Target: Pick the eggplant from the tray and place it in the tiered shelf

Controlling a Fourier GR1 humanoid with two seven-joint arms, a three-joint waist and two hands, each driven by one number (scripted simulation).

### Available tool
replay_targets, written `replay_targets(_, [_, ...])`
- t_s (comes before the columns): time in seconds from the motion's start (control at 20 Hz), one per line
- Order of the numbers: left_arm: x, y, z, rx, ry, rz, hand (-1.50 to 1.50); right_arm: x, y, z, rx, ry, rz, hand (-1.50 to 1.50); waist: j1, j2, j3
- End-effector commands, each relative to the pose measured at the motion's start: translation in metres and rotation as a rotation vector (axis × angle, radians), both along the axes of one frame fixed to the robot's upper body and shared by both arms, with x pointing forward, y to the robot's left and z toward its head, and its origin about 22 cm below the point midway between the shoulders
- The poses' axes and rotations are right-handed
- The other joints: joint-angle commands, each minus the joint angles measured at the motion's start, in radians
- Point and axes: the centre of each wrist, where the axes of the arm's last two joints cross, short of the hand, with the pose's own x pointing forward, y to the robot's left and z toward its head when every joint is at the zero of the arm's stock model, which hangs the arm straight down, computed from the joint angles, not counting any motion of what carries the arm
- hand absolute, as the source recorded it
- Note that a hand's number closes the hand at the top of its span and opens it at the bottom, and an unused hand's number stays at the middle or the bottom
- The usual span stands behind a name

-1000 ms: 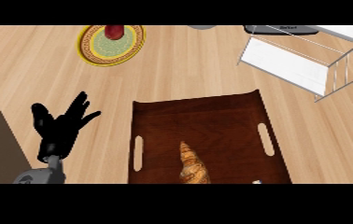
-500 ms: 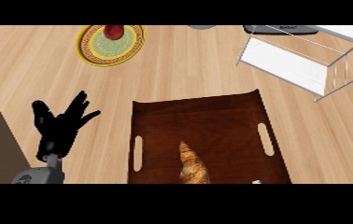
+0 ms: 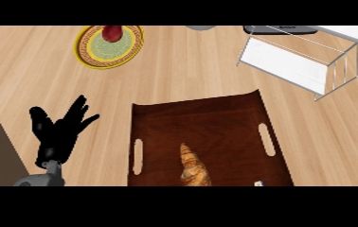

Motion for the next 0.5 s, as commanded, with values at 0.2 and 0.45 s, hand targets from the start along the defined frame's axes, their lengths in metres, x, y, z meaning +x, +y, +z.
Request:
replay_targets(0.2, [0.004, -0.012, -0.007, -0.010, 0.070, 0.039, 0.00, -0.067, -0.047, 0.004, 0.060, -0.051, -0.005, -1.50, -0.028, -0.002, -0.004])
replay_targets(0.45, [-0.006, 0.023, -0.004, 0.004, 0.067, 0.016, 0.00, -0.116, -0.090, 0.005, 0.050, -0.043, 0.027, -1.50, -0.013, 0.003, -0.004])
